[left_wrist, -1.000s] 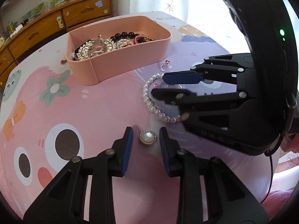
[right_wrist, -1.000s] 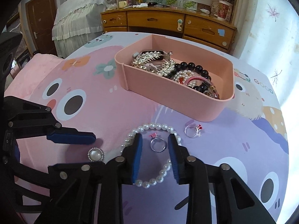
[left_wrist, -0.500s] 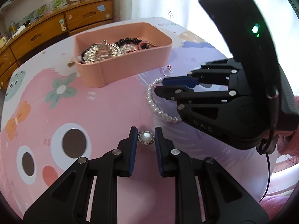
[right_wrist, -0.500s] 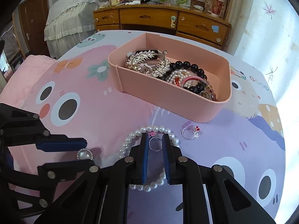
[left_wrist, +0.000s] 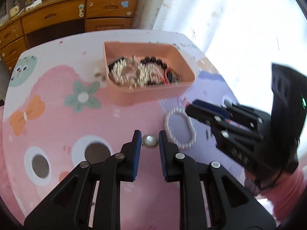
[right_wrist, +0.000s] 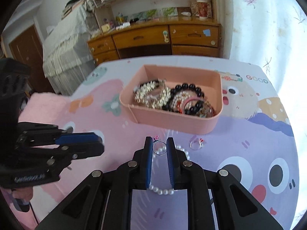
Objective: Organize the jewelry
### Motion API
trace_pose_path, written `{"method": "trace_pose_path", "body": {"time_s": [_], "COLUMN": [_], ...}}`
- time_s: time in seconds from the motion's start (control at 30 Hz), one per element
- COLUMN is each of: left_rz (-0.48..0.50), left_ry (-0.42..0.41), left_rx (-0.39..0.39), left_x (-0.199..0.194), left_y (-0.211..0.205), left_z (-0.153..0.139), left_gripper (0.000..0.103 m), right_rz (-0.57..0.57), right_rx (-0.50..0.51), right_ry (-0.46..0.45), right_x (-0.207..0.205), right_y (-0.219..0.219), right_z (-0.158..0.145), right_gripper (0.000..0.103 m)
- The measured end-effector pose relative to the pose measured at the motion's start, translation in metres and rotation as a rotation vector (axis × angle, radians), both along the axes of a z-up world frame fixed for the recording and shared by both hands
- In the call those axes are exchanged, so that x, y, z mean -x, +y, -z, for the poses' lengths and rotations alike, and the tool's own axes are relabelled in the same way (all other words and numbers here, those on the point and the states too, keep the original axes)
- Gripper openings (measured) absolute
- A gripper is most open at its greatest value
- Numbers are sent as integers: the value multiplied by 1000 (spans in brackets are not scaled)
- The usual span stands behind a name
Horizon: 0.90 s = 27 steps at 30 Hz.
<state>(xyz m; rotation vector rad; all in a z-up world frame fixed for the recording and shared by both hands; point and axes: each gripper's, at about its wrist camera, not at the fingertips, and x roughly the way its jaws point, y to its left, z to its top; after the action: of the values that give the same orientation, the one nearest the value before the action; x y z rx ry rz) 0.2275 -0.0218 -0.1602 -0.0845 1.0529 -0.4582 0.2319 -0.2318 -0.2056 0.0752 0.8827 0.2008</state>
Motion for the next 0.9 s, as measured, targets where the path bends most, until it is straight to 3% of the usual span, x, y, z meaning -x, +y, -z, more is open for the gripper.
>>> {"method": "trace_pose_path", "body": {"time_s": [0.33,0.7,0.77,0.83,0.9], "left_rz": [-64,-170,-177,-191,-208], "left_ry": [-62,-119,-116,-109,-117], "left_rx": [-16,25,3,-28,-40], "left_x": [-59,-96,-98,-101,-100], "left_y": [-19,-31,-35,-38,-38], "left_z": [-55,-84,-82,-78,-77], "left_gripper": [16,16,21,56,63], "right_rz": [44,35,34,23,20], "right_rx": [-40,-105,-91,-96,-113], "right_ry": [-107,-114,-90,-79,-68], "right_x": [-30,-66,-71,-72,-72], "right_y": [-28,-49,-51,-53,-57], "right_z": [-61,-85,-81,-79,-76], "right_gripper": [14,17,32,33,33]}}
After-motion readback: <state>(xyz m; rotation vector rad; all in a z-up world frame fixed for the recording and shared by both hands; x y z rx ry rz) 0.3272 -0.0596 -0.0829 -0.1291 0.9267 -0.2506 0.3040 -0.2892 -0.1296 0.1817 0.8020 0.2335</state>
